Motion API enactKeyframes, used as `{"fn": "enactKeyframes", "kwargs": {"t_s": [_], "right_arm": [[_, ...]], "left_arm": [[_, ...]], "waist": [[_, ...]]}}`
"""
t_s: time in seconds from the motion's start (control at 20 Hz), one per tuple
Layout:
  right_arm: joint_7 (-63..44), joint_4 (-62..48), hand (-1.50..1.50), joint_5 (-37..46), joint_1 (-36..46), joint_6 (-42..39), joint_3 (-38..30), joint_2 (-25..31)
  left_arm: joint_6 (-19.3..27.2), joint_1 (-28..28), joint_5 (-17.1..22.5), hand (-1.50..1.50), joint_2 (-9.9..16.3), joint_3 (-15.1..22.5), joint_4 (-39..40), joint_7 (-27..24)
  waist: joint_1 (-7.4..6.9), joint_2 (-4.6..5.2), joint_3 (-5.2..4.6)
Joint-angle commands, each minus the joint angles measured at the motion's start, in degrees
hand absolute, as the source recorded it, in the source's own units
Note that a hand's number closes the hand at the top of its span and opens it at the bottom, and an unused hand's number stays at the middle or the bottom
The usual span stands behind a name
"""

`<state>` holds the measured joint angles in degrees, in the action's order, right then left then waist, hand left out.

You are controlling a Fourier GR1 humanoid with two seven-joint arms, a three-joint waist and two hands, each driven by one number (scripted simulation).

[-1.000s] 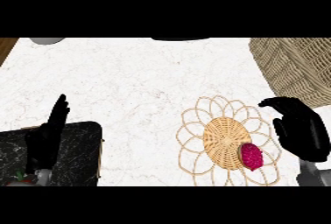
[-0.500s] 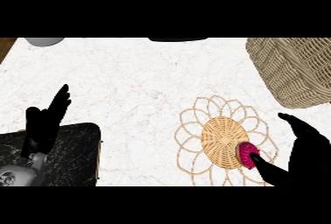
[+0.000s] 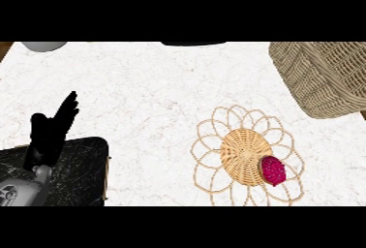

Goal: Pick the cupcake from the placemat and place it in the basket

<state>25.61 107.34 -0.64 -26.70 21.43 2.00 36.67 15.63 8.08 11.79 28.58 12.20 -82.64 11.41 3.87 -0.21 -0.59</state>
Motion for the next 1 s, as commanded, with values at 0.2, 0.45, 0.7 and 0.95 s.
{"fn": "enactKeyframes", "kwargs": {"t_s": [0.2, 0.45, 0.7, 0.95], "right_arm": [[-17.2, 18.7, -1.50, 2.8, -16.1, -11.4, -1.6, 16.6], [-25.1, 32.0, -1.50, -0.8, -23.9, -15.5, -9.2, 17.4], [-26.0, 34.1, -1.50, 0.8, -27.4, -18.8, -13.7, 9.8], [-28.8, 31.5, -1.50, 7.3, -20.1, -17.0, -9.1, 2.5]], "left_arm": [[-1.8, 0.6, 0.2, 0.00, -1.2, 0.3, 1.4, -0.8], [-0.2, 2.1, -2.1, 0.00, -2.8, 1.3, -0.1, 2.4], [-1.9, 4.2, -3.4, 0.00, -5.3, -0.1, 5.2, -0.3], [-3.9, 5.8, -4.3, 0.00, -5.8, -1.5, 5.9, -0.7]], "waist": [[-1.32, 0.02, 0.23], [-1.96, -0.13, 0.46], [-2.21, 0.01, 0.52], [-3.27, 0.17, 0.56]]}}
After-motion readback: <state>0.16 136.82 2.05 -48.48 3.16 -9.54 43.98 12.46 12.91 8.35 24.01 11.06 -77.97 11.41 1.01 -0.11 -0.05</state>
